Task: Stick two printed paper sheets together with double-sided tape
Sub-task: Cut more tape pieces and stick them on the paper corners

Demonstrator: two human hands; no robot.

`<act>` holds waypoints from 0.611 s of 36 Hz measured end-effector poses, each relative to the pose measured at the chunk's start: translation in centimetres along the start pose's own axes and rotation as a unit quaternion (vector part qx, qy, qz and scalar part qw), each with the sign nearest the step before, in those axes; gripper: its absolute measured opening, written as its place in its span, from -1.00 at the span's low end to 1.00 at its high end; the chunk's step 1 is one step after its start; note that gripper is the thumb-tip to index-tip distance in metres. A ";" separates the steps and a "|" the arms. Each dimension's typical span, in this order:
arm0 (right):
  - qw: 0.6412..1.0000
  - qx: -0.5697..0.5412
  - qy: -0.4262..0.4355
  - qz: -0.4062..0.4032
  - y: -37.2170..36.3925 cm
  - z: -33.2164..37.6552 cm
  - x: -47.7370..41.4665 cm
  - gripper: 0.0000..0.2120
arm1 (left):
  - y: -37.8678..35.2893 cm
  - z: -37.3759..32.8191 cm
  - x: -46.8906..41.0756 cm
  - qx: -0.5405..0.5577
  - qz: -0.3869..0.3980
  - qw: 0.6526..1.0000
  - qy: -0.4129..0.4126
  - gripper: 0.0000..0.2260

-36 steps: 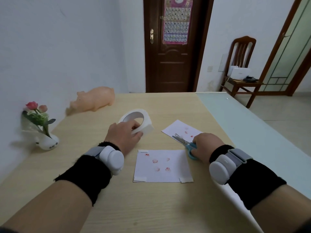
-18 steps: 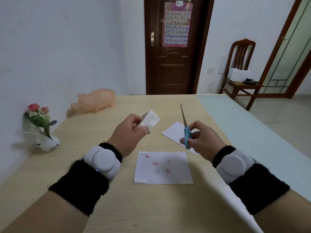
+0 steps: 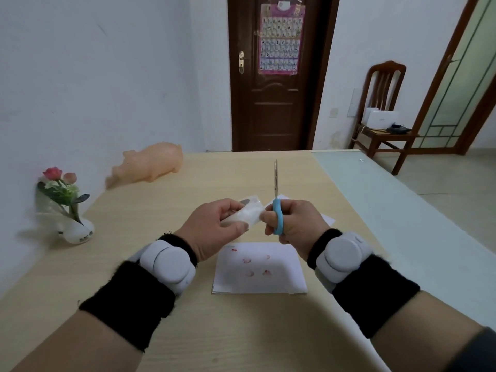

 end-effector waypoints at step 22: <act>0.998 -0.023 0.066 -0.009 0.6 0.4 0.4 -0.89 | 1.2 0.2 -0.2 0.016 -0.043 0.998 -0.044 -0.75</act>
Point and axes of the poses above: each hand's wrist, its own x-axis away from the middle knuckle, its own y-axis out of the back of the hand, z = x × y, the point moved 8 cm from there along -x, towards the middle knuckle, and after that the axes turned 6 degrees about y, right-handed, at the moved point
